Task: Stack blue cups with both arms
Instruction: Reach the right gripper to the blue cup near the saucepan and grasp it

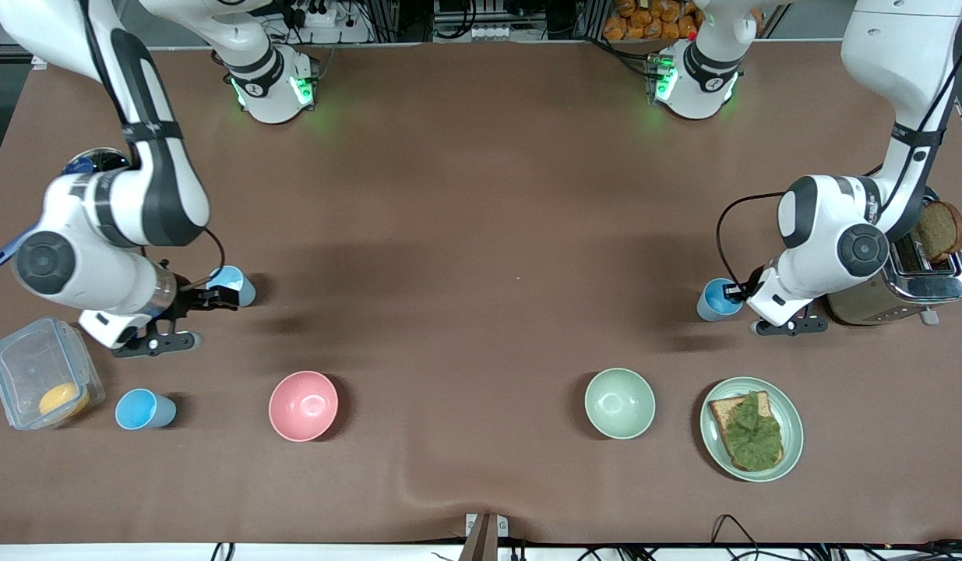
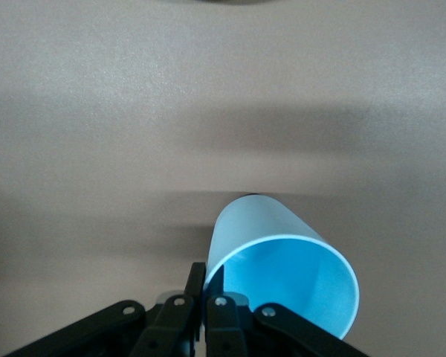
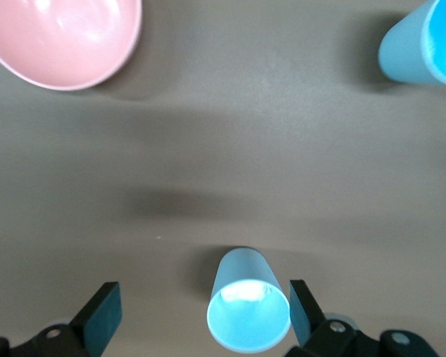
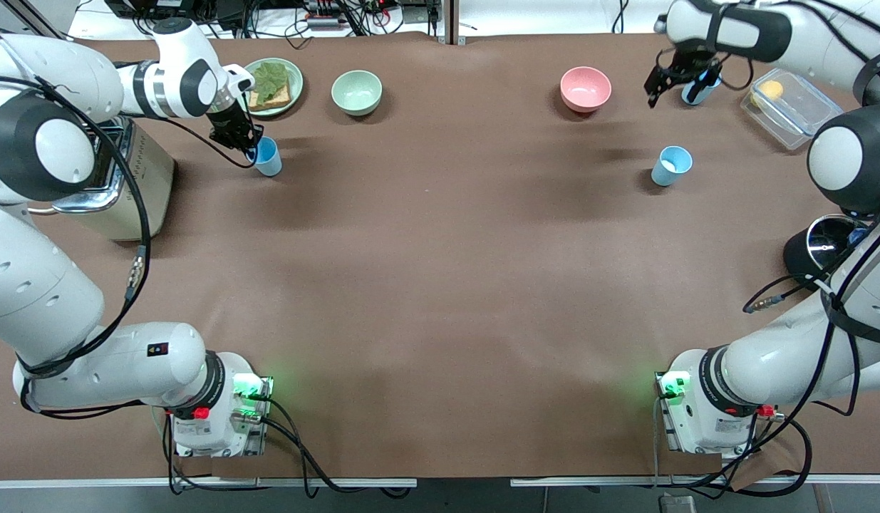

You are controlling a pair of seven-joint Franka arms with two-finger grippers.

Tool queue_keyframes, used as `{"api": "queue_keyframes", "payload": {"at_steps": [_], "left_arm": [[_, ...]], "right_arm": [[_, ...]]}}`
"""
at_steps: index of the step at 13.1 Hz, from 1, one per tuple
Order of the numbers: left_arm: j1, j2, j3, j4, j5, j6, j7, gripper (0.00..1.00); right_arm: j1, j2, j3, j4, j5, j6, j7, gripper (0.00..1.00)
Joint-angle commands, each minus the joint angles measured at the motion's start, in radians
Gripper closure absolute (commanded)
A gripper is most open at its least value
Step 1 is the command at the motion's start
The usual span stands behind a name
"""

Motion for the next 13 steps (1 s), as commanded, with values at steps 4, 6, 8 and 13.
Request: {"api": "queue_keyframes", "payload": {"at_steps": [4, 6, 8, 13], "left_arm": [[0.004, 0.004, -0.006, 0.030, 0.022, -0.003, -0.001, 1.00], [0.005, 0.004, -0.005, 0.030, 0.022, -0.003, 0.002, 1.00], [0.005, 0.007, -0.005, 0.031, 0.022, -0.003, 0.007, 1.00], [0.004, 0.007, -0.005, 0.039, 0.022, -0.003, 0.010, 1.00]], "right_arm": [[-0.002, -0.030, -0.004, -0.202, 0.044, 0.111, -0.005, 0.00], [-0.004, -0.037, -0.004, -0.210, 0.044, 0.064, -0.003, 0.00], [-0.002, -0.039, -0.004, -0.213, 0.045, 0.043, -0.003, 0.00], [0.006, -0.010, -0.004, -0.201, 0.056, 0.050, -0.005, 0.00]]}}
